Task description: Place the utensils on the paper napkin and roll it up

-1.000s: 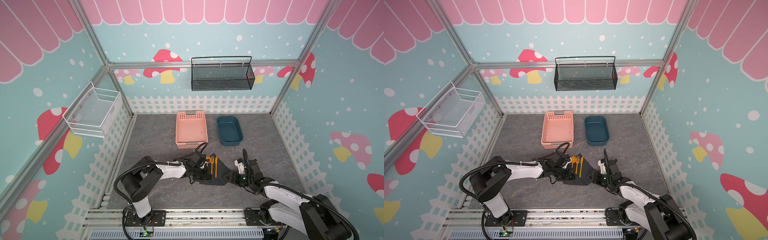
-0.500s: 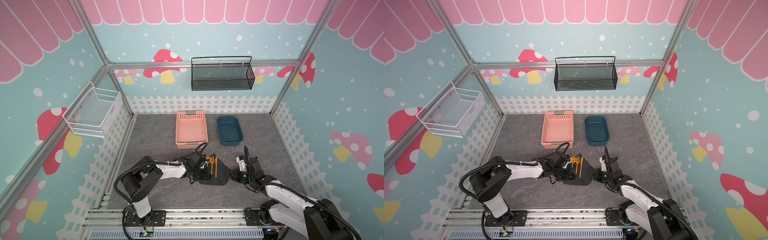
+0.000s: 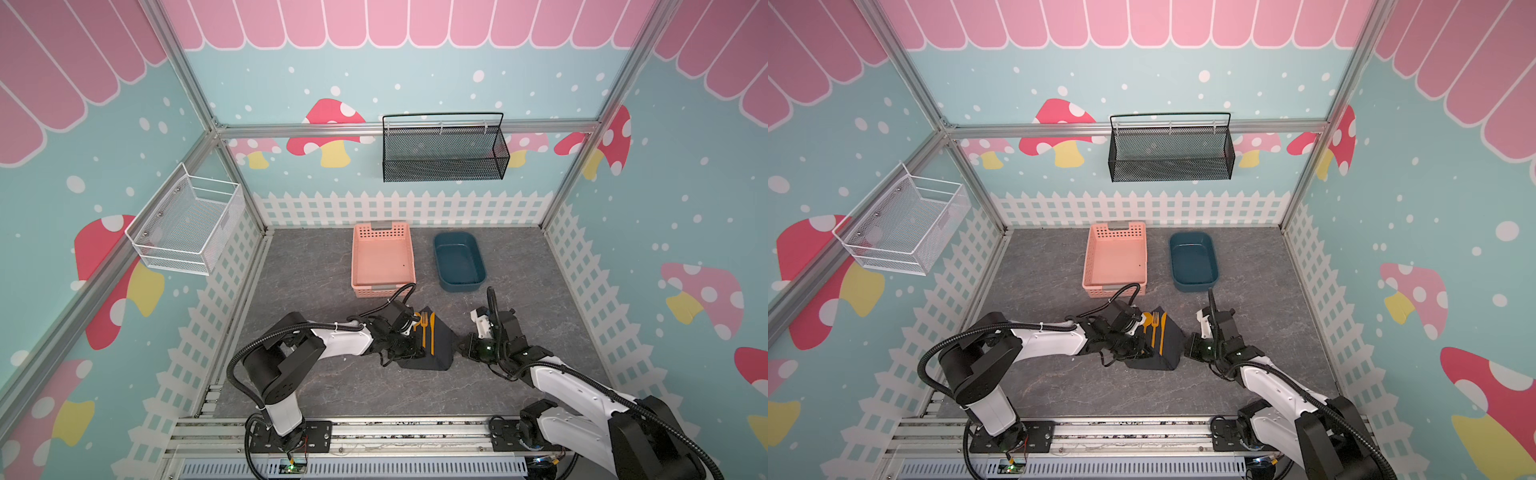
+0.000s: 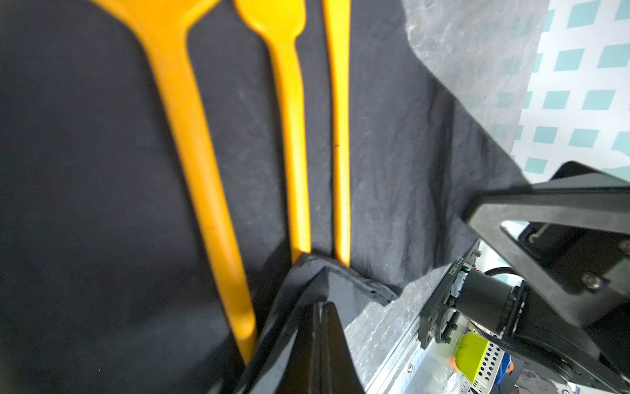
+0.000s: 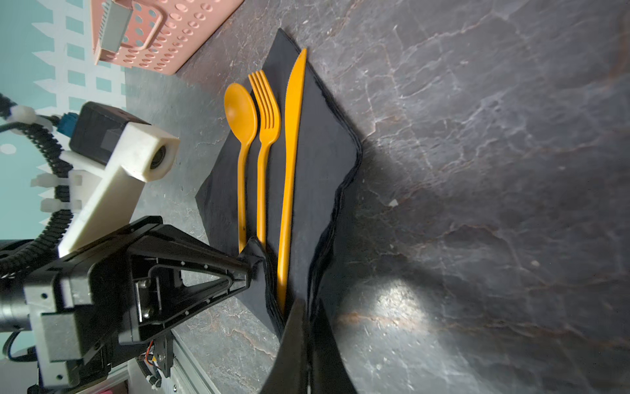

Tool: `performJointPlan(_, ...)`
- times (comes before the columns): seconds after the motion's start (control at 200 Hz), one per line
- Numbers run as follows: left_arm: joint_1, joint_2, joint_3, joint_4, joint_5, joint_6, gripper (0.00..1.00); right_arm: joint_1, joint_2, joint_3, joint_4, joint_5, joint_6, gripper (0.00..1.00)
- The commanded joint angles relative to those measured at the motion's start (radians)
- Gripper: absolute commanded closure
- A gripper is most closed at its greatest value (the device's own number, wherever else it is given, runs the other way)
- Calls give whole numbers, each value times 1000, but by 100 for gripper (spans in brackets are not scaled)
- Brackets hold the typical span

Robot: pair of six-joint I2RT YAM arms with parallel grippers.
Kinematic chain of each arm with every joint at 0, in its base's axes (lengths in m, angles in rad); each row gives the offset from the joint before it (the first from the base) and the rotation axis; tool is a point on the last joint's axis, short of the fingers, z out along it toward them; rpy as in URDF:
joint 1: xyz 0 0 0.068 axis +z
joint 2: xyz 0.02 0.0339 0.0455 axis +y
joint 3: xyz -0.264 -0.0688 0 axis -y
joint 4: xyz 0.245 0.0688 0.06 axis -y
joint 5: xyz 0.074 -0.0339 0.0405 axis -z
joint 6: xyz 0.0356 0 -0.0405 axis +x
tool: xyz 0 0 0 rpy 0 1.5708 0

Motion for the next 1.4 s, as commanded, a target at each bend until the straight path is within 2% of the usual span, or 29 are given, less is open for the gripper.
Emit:
performJointPlan(0.0, -5, -20, 22, 16, 10, -4, 97, -4, 9, 21, 3, -25, 10, 95)
performJointPlan(0.595, -5, 15, 14, 33, 14, -15, 97, 89, 52, 68, 81, -33, 97, 96)
performJointPlan(1.156, -5, 29, 7, 43, 14, -18, 97, 232, 231, 160, 228, 3, 203, 98)
performJointPlan(1.396, -5, 18, 3, 45, 8, -18, 98, 256, 285, 159, 267, 21, 228, 99)
